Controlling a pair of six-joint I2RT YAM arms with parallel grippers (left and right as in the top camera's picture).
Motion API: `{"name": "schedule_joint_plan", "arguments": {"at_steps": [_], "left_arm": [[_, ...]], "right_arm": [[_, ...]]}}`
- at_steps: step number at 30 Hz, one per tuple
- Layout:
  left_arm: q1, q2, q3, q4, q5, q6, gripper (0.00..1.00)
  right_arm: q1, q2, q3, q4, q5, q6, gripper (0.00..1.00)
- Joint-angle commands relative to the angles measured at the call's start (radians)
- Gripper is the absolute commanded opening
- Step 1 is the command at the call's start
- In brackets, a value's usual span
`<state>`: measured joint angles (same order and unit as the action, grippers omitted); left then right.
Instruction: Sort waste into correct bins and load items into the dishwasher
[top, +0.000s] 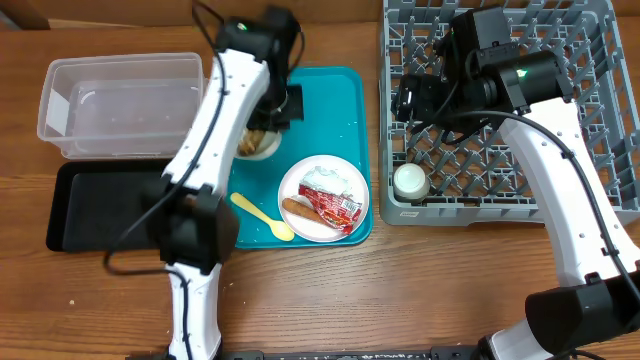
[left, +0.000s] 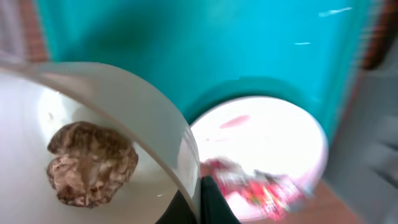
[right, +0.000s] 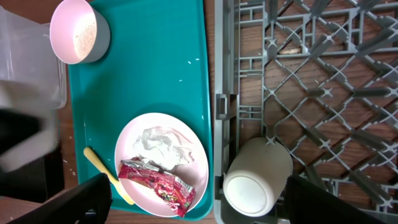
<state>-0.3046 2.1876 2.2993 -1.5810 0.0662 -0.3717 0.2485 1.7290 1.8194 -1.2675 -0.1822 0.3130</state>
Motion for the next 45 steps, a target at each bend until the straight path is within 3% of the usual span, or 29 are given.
{"name": "schedule_joint_plan", "arguments": {"at_steps": [1,8,16,31,38,45], "left_arm": [[0.023,-0.137,0.086,-0.061,0.009,0.043,0.04],[0.106,-0.322,-0.005,-0.109,0.039,0.106,0.04],[0.303,-0.47,-0.333,-0.102,0.079,0.194,0.04],[0.865,-0.467,-0.773,0.058,0.775,0.753,0.04],[1.117,-0.428,-0.988,0.2,1.171,0.924,0.04],[1.198,-0.333,-1.059,0.205,1.312,1.057,0.04]], "right_arm": [[-0.002,0.0,0.016,0.005,0.009,-0.007,0.91],[-0.002,0.0,0.016,0.001,0.01,-0.007,0.91],[-0.002,0.0,0.016,-0.021,0.009,-0.006,0.91],[-0.002,0.0,0.014,-0.017,0.009,-0.007,0.91],[-0.002,0.0,0.014,-0.013,0.009,-0.007,0.91],[-0.002,0.0,0.014,-0.018,0.009,-0.007,0.91]]}}
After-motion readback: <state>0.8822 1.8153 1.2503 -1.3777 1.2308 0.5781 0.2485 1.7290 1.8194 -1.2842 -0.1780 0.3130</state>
